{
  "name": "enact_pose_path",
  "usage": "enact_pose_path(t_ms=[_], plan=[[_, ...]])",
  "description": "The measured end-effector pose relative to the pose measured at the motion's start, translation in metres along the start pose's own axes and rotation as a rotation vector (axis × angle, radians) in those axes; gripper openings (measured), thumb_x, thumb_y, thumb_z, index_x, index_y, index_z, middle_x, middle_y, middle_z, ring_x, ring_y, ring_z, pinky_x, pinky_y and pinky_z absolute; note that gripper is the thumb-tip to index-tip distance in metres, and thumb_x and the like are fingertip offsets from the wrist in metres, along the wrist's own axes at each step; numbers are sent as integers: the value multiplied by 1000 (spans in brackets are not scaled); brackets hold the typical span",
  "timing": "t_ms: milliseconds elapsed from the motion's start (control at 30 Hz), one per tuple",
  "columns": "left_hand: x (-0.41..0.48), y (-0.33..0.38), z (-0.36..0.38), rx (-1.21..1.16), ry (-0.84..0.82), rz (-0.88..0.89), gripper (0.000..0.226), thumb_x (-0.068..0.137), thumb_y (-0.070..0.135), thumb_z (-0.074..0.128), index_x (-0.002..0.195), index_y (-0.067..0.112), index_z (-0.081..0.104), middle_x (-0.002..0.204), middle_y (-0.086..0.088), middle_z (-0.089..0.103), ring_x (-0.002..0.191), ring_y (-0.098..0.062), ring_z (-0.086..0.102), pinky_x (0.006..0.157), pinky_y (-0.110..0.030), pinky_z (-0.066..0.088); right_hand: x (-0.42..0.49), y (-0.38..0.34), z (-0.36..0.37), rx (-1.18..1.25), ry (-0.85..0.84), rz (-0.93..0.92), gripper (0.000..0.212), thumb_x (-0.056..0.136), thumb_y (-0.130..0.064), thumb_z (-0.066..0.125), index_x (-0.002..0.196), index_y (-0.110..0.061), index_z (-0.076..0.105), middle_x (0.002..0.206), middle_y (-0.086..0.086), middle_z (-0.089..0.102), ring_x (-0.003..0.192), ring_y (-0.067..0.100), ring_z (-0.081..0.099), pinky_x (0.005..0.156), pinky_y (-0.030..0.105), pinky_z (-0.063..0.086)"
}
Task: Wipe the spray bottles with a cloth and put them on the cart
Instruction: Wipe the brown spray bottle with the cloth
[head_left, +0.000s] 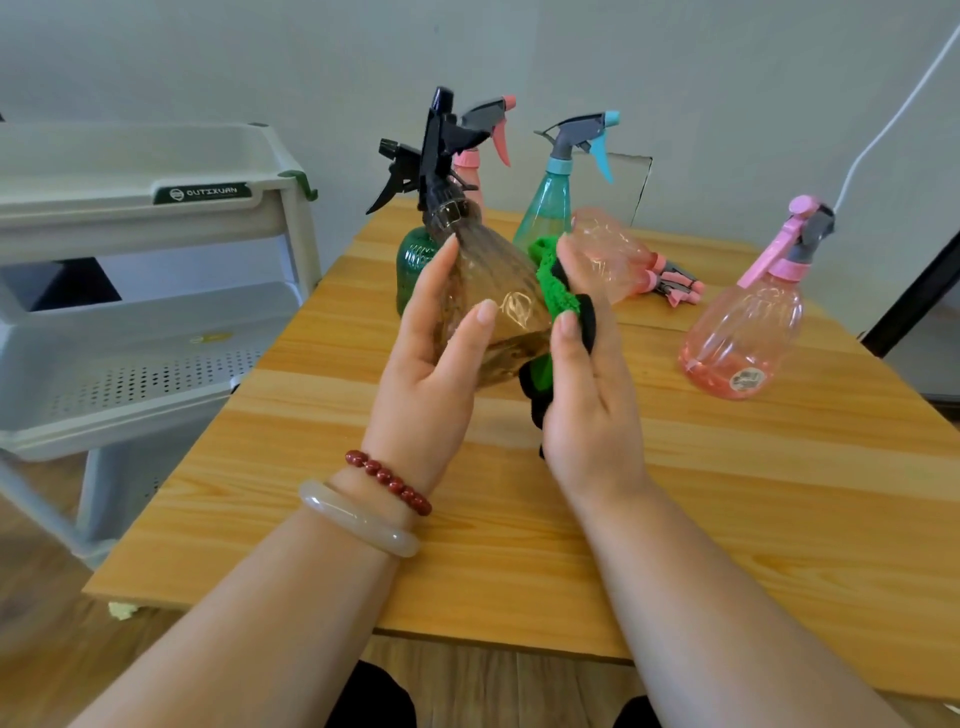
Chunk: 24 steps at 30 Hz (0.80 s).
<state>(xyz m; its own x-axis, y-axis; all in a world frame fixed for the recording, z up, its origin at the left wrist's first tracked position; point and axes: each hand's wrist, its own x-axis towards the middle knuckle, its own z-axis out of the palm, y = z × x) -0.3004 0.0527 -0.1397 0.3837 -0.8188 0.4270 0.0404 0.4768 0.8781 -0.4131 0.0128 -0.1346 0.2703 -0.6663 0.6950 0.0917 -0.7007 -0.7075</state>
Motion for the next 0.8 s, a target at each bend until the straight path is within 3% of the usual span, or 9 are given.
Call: enact_pose_path(t_ms=[100,200,367,533,633,733,800], plan=[[-2,6,0,-113,4,-41,67,82,41,62,145,35,40,138,4,60,126,-21,59,98,-55,52,0,-1,1,-203,-85,-192,41,102,-18,38,143,-15,37,156,11,32,149,20,24,121,38,21],[-3,10,0,-171,33,-44,66,80,40,61,142,35,42,136,1,62,123,-22,62,95,-53,54,1,2,5,-270,-101,-278,41,101,-17,39,143,-14,37,155,11,30,149,27,22,122,44,20],[-2,8,1,-114,76,3,57,83,36,61,138,39,45,141,-1,57,129,-24,56,103,-59,47,0,0,10,163,10,145,37,105,-28,31,140,-39,33,150,-9,40,143,2,32,114,21,30],[-1,3,1,-15,49,35,64,87,35,61,147,30,39,145,-1,54,134,-23,52,107,-59,43,-1,0,8,-260,-78,-233,42,102,-19,35,144,-16,36,157,9,29,150,25,19,123,40,14],[-1,1,-1,-15,60,39,65,86,36,62,147,30,40,147,-2,51,136,-26,50,107,-60,41,0,0,10,-106,-4,-67,41,105,-24,33,145,-19,38,156,6,35,148,14,26,120,30,22],[0,1,0,-49,84,39,62,85,38,62,143,35,43,147,0,52,135,-26,51,107,-61,42,-1,-3,6,215,40,276,42,108,-27,28,148,-19,37,146,-6,48,133,-6,42,101,8,35],[-1,2,2,-72,81,32,60,84,37,62,141,37,43,145,0,53,133,-25,53,106,-60,43,-2,-4,6,214,39,245,41,108,-23,28,149,-17,35,143,-11,48,131,-9,43,100,8,36]])
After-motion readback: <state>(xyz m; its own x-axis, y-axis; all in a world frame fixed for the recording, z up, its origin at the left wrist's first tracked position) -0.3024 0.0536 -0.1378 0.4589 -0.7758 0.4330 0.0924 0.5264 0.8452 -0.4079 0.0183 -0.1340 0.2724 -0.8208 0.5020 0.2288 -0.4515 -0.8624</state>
